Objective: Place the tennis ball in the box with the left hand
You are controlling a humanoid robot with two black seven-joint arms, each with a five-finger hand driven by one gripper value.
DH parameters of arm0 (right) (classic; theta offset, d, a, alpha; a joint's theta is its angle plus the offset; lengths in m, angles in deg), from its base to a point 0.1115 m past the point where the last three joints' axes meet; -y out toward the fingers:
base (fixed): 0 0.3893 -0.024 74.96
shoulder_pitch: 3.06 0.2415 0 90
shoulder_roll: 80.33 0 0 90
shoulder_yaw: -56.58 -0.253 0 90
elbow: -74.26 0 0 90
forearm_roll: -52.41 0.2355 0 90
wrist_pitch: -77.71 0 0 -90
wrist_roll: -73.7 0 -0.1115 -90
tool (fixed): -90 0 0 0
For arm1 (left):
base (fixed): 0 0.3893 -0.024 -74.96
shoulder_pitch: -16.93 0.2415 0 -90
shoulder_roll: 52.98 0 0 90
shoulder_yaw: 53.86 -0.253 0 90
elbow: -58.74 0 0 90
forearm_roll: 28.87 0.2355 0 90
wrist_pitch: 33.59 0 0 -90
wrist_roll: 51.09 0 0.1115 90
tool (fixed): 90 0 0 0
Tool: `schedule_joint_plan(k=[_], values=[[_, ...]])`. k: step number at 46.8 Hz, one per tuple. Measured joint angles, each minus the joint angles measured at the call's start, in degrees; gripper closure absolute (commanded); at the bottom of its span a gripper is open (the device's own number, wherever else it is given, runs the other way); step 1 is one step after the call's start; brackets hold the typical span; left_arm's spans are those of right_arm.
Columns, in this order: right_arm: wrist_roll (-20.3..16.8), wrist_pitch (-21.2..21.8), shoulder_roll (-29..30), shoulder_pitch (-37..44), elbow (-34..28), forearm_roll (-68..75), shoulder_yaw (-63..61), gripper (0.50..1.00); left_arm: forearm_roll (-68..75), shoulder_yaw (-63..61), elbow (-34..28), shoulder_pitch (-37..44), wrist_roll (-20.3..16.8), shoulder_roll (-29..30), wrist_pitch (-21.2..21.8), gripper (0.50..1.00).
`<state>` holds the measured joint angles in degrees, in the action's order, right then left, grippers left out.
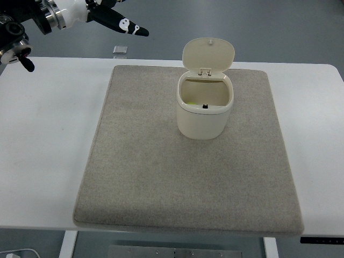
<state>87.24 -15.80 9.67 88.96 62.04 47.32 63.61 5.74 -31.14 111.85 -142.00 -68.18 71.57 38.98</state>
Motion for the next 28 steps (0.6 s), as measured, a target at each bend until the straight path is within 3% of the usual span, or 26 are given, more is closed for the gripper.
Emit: schedule_joint_plan(k=[9, 14, 19, 28], values=[[0.0, 0.0, 0.0, 0.0, 0.0, 0.0, 0.01, 0.562, -6.32, -0.01, -10.93, 2.83, 1.1, -6.0, -1.96, 0.508], [0.0, 0.0, 0.0, 0.0, 0.0, 0.0, 0.0, 0.562, -10.99, 0.24, -14.93, 4.03, 4.1, -8.95, -2.07, 0.508], [0.0, 0.0, 0.0, 0.01, -0.01, 0.0, 0.01, 0.56, -18.23, 0.39, -16.91, 4.23, 7.58, -10.91, -2.01, 0.508], [0.0, 0.0, 0.0, 0.0, 0.0, 0.0, 0.01, 0.562, -25.75, 0.48, -18.08, 4.27, 8.6, -11.7, -3.26, 0.506]])
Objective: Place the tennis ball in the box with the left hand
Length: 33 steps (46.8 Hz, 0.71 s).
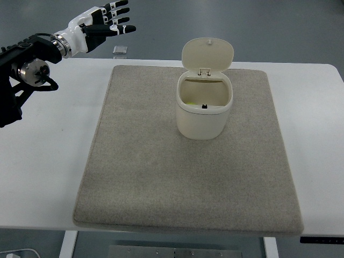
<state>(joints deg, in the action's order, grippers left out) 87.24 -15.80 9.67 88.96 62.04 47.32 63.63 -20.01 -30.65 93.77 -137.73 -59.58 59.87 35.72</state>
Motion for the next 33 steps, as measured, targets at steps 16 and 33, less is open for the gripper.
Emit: schedule_joint_plan(k=[16, 33], values=[[0.01, 0.0, 0.0, 0.0, 0.0, 0.0, -0.01, 0.562, -14.51, 4.13, -3.06, 5.86, 0.13, -0.02, -8.41, 0.506], [0.0, 0.25, 0.0, 0.0, -0.05, 0.0, -0.03, 0.562, -18.31, 10.41, -3.1, 12.31, 0.38, 0.27, -13.52, 0.506]])
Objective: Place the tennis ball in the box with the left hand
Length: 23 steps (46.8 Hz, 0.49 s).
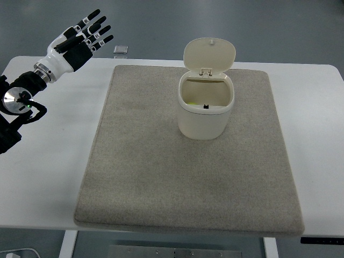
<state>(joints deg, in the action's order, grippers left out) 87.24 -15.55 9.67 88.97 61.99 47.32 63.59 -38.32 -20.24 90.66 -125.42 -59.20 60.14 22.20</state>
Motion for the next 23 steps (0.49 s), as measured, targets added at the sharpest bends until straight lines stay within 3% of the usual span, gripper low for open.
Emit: schedule_joint_plan(k=[23], values=[[0.18, -0.39, 0.0, -0.09, -0.21, 0.09, -0.05, 0.562, 0.43, -0.29, -0.04, 0.84, 0.06, -0.14, 0.29, 0.506]])
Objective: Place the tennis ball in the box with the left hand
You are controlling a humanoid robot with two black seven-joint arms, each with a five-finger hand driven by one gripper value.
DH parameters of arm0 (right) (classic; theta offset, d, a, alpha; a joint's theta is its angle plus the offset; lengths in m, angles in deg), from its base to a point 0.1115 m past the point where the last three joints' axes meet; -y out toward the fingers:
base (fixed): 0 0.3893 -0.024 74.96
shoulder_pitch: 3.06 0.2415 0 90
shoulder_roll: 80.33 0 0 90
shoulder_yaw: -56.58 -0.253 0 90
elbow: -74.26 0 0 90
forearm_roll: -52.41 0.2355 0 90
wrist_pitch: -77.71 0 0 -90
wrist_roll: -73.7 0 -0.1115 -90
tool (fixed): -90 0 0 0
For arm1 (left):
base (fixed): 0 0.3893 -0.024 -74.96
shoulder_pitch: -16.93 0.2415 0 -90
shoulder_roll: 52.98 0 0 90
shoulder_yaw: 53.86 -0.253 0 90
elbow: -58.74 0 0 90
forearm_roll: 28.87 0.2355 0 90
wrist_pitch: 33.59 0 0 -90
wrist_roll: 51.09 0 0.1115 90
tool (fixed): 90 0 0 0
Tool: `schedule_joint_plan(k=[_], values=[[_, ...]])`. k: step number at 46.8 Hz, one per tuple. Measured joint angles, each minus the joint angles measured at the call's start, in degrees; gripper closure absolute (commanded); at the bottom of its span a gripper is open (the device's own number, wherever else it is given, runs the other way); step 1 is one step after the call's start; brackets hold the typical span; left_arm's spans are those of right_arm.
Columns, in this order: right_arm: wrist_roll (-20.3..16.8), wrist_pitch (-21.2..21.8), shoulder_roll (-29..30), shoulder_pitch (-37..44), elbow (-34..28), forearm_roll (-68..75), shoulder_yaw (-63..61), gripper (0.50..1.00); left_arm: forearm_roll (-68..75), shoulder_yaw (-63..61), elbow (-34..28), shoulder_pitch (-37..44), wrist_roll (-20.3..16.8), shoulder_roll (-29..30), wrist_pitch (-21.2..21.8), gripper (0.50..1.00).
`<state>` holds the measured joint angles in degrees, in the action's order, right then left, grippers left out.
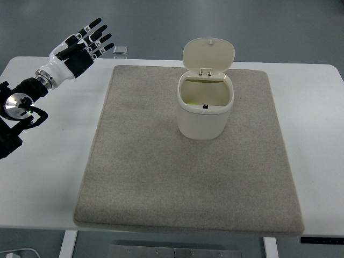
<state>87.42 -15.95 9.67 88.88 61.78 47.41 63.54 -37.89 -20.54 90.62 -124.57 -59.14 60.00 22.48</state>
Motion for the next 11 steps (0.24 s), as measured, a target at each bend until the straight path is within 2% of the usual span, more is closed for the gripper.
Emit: schedule_joint_plan(k=[11], values=[[0.16, 0.08, 0.0, -0.63, -0.06, 0.0, 0.15, 0.562, 0.3, -0.17, 0.01, 0.1, -0.04, -0.02, 0.0, 0.506]])
